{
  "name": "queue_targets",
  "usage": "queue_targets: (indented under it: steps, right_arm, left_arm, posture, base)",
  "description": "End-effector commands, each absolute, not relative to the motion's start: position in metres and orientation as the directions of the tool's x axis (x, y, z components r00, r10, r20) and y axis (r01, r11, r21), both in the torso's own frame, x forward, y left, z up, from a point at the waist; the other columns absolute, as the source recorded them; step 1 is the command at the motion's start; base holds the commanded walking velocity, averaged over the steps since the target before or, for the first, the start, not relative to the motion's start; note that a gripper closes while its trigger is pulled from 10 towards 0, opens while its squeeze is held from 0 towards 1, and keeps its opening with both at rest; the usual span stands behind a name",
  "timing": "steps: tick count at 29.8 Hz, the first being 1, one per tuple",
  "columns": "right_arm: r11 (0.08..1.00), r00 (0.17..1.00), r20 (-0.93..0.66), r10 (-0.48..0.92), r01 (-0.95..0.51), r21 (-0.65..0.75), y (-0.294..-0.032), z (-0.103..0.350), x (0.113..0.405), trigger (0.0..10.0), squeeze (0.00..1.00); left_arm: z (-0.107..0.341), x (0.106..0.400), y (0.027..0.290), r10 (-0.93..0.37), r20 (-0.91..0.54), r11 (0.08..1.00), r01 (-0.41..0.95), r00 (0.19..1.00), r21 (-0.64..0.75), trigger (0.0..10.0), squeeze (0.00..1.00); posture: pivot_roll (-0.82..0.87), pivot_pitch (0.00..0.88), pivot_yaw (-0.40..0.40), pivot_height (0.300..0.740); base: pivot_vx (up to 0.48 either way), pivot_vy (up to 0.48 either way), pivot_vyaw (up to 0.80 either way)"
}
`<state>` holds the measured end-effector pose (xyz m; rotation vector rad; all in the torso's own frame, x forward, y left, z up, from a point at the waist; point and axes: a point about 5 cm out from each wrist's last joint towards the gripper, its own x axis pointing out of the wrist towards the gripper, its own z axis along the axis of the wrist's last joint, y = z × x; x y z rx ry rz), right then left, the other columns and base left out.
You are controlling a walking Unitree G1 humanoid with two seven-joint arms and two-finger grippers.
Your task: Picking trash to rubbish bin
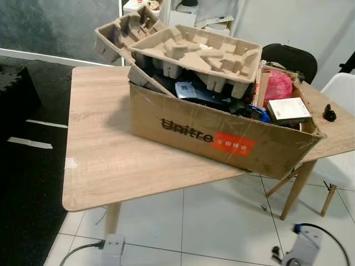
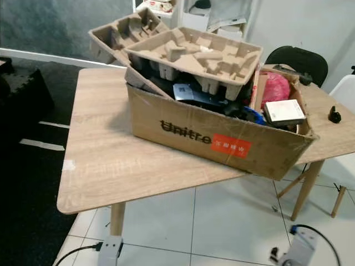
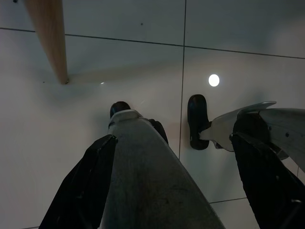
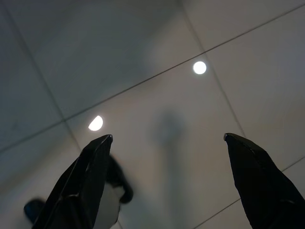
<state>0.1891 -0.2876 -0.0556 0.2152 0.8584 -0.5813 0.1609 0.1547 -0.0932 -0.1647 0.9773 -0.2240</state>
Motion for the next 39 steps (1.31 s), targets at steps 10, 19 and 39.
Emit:
queue_targets:
  steps: [10,19,39]
  right_arm:
    - [0.969,0.527,-0.833,-0.17,0.245,-0.043,-0.229,-0.074,0.192,10.0,0.0]
    - [0.998,0.496,-0.867,-0.054,0.013,-0.055,-0.191,-0.083,0.187,10.0,0.0]
    - [0.965,0.441,-0.897,-0.011,-0.232,-0.126,-0.192,-0.089,0.174,10.0,0.0]
  left_arm:
    - [-0.099,0.147,0.156,-0.251,-0.833,0.968,0.118,0.493,-0.222,10.0,0.0]
    - [-0.095,0.154,0.18,-0.183,-0.834,0.983,0.078,0.52,-0.167,10.0,0.0]
    - [-0.075,0.178,0.228,-0.014,-0.74,0.957,-0.206,0.672,-0.206,10.0,0.0]
  posture:
    - [0.07,0.08,-0.064,0.74]
    - [0.14,0.06,-0.083,0.74]
    - [0.17,0.112,-0.094,0.74]
  base:
    - [0.0,0.0,0.0]
    - [0.0,0.0,0.0]
    - [0.0,0.0,0.0]
